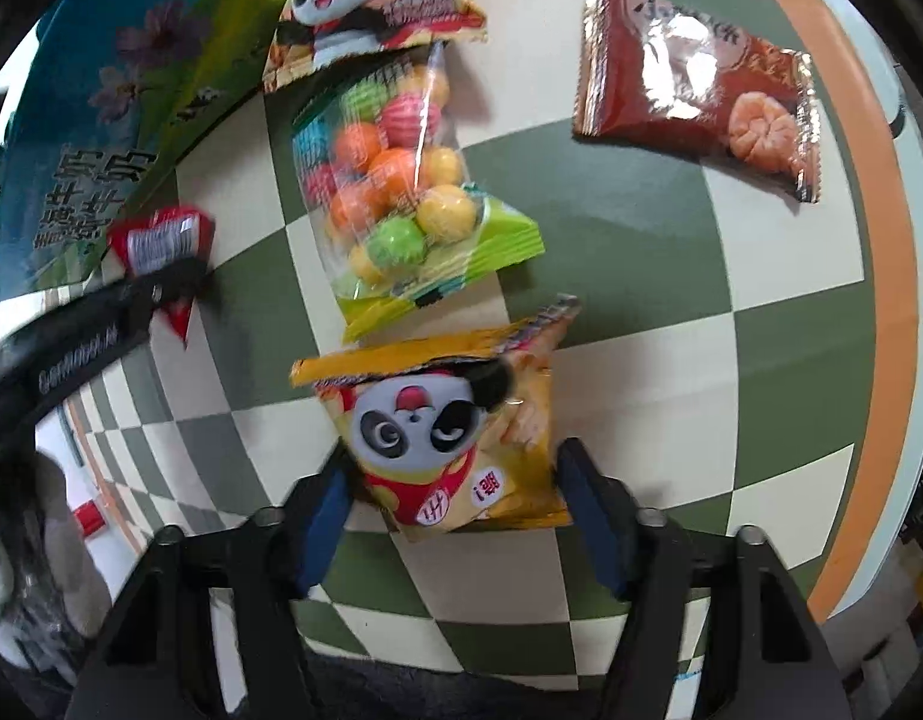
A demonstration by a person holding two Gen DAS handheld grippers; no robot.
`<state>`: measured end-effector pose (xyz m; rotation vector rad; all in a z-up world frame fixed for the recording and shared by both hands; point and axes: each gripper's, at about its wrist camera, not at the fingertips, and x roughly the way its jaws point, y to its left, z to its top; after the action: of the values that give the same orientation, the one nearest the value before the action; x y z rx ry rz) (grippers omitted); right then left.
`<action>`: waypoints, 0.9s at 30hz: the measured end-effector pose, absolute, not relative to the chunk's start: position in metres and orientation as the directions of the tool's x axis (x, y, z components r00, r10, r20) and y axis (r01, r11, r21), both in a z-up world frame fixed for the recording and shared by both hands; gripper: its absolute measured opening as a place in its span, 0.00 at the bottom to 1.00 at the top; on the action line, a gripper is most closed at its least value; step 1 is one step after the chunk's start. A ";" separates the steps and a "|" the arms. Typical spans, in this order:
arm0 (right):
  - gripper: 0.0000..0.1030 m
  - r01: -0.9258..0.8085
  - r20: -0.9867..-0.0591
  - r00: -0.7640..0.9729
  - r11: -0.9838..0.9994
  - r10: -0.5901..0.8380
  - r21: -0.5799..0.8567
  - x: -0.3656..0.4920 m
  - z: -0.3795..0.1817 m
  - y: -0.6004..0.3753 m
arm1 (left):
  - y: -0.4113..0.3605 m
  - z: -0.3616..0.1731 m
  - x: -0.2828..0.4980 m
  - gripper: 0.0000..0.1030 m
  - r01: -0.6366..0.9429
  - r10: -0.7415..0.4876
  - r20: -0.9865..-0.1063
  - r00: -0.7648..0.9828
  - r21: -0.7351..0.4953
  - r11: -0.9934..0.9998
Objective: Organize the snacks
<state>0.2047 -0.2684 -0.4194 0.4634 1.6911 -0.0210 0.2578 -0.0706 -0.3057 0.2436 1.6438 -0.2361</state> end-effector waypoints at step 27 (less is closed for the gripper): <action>0.38 0.097 -0.834 0.286 0.851 0.472 0.515 0.305 -0.215 -0.226 | -0.019 -0.173 0.358 0.35 0.051 -0.235 -0.964 0.122 -0.230 0.972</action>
<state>0.3054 -0.2255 -0.2148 0.5293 1.2715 0.2666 0.3579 -0.0191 -0.1729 -0.1531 1.4349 -0.2098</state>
